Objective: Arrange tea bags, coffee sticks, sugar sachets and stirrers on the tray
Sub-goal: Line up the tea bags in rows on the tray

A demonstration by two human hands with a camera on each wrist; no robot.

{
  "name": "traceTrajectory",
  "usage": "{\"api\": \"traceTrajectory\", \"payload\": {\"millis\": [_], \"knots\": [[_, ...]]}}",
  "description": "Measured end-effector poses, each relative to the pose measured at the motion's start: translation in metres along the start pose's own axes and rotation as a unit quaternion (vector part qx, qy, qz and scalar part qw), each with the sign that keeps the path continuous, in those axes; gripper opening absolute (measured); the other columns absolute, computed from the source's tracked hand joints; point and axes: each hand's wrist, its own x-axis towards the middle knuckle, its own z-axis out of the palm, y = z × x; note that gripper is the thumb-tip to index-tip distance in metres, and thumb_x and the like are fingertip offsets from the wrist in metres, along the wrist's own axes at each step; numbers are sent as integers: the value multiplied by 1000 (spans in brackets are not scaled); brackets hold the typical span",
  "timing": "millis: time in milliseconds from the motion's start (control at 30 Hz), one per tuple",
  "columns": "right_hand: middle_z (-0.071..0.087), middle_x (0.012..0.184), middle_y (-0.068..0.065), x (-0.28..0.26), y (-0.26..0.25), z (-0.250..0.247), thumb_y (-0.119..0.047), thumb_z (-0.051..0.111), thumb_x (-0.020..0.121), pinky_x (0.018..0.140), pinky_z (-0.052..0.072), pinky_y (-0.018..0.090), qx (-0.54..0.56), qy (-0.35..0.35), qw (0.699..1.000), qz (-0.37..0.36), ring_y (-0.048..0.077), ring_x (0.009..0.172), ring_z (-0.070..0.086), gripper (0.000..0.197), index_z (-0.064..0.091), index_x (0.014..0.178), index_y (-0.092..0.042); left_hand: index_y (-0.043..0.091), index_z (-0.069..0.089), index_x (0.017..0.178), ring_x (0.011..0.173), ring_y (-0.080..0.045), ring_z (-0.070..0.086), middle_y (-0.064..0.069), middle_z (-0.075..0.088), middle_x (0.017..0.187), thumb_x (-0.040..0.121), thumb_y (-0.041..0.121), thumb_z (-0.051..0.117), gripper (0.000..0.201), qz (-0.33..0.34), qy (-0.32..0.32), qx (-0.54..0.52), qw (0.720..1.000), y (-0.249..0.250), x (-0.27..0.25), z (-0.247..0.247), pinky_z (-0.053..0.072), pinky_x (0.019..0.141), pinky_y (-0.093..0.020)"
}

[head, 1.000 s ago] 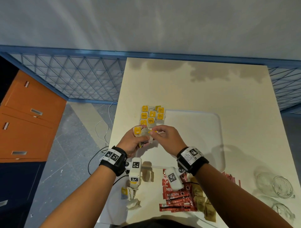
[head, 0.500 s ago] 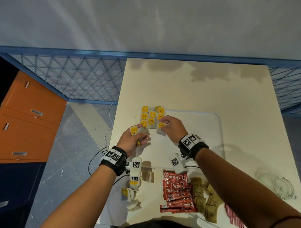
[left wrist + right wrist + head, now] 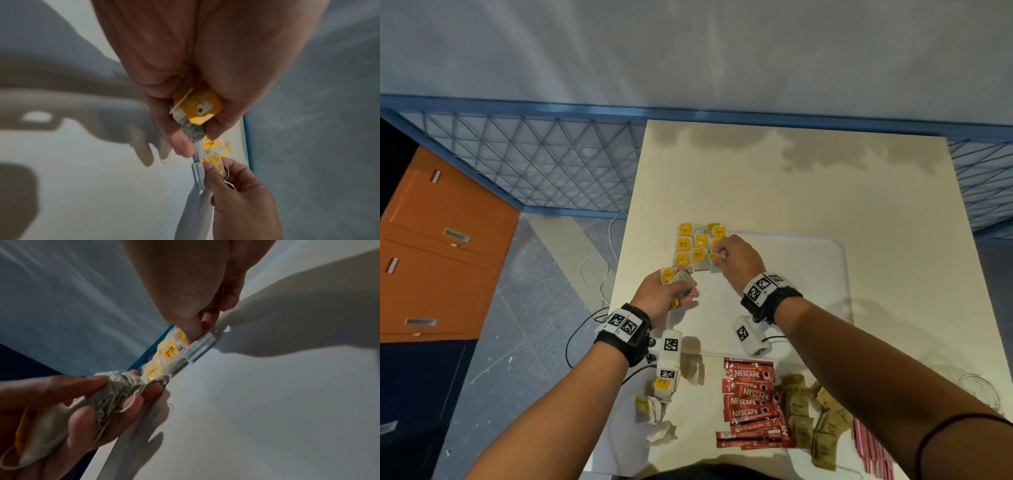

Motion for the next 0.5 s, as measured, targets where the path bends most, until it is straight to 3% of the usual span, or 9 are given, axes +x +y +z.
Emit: {"api": "traceTrajectory", "payload": {"millis": [133,333,400,500], "knots": [[50,103,-9,1,-2,1,-20,64,95,82,52,37,2,11,1000,20,13,85,57,13,58,102,-30,-12,58,119,91,-39,66,-30,65,99,89,-5,65,31,6,11,2,1000,3,5,2,56,90,-59],[55,114,-2,-4,-4,0,-27,67,93,88,55,44,37,29,998,35,19,97,62,14,60,105,-27,-9,59,118,79,-35,64,-29,63,92,89,-7,63,29,2,1,6,1000,5,9,1,54,92,-60],[55,115,-4,-9,-3,0,-34,67,93,89,55,43,43,41,998,30,17,104,62,17,59,107,-29,-9,58,121,86,-40,63,-32,63,96,90,-7,61,31,-4,-3,0,1000,6,9,0,53,93,-62],[54,110,-10,-20,-7,-1,-43,65,93,86,54,39,48,60,997,12,11,103,61,18,58,106,-32,-6,58,125,108,-53,63,-39,62,117,91,-8,55,34,-20,-14,-38,999,5,7,-3,51,95,-65]]}}
